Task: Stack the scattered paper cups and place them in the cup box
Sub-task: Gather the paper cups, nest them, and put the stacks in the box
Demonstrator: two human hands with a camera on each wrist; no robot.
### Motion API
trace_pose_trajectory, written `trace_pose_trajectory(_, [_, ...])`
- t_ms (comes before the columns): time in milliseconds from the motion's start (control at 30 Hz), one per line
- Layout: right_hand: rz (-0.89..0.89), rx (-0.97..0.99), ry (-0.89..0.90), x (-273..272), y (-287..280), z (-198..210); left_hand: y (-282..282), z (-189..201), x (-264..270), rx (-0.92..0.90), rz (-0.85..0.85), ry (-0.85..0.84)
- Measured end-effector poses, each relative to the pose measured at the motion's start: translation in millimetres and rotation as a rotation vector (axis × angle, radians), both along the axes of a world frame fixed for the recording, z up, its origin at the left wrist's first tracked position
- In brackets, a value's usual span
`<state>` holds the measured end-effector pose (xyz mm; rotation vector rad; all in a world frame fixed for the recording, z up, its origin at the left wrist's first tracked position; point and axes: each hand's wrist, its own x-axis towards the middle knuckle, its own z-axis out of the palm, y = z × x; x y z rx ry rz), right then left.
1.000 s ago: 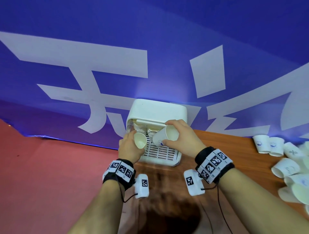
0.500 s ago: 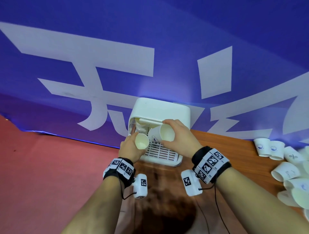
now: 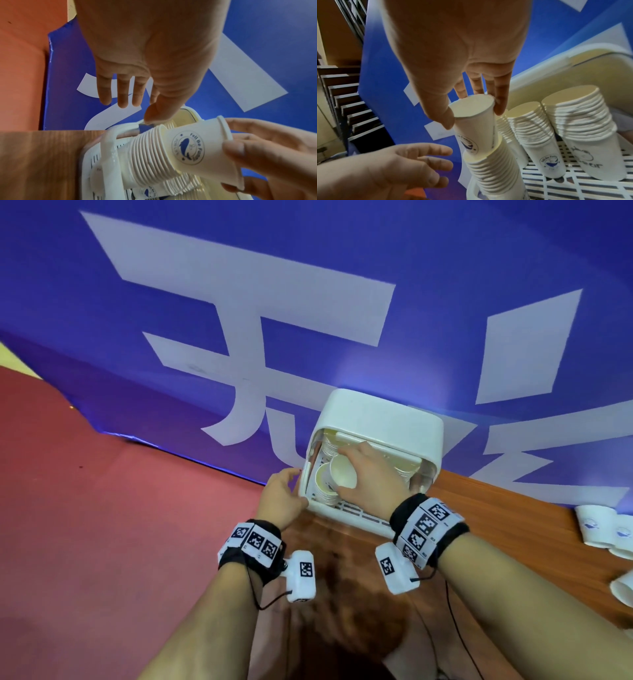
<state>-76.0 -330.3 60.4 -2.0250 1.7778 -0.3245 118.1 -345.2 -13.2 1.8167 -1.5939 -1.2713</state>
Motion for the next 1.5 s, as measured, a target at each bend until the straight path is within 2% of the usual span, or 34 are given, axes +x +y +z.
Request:
trace_pose_trajectory(467, [0.029, 0.083, 0.145, 17, -17, -40, -3, -4, 12, -0.037, 0.005, 0.048])
trace_pose_trajectory(667, [-0.007, 0.102, 0.119, 13, -17, -45, -6, -14, 9, -0.028, -0.025, 0.048])
trace_pose_trajectory(800, [-0.038, 0.124, 0.074, 10, -16, -49, -7, -21, 2, 0.054, -0.033, 0.07])
trace_pose_trajectory(1000, [-0.222, 0.166, -0.171, 1, -10, -60, -10, -15, -13, 0.115, -0.043, 0.14])
trace_pose_trajectory(1200, [-0.407, 0.451, -0.489, -1, -13, -75, -14, -15, -25, 0.158, -0.148, 0.136])
trace_pose_trajectory(1500, [-0.484, 0.437, -0.698, 8, -27, -75, -28, -15, -26, 0.111, -0.094, 0.263])
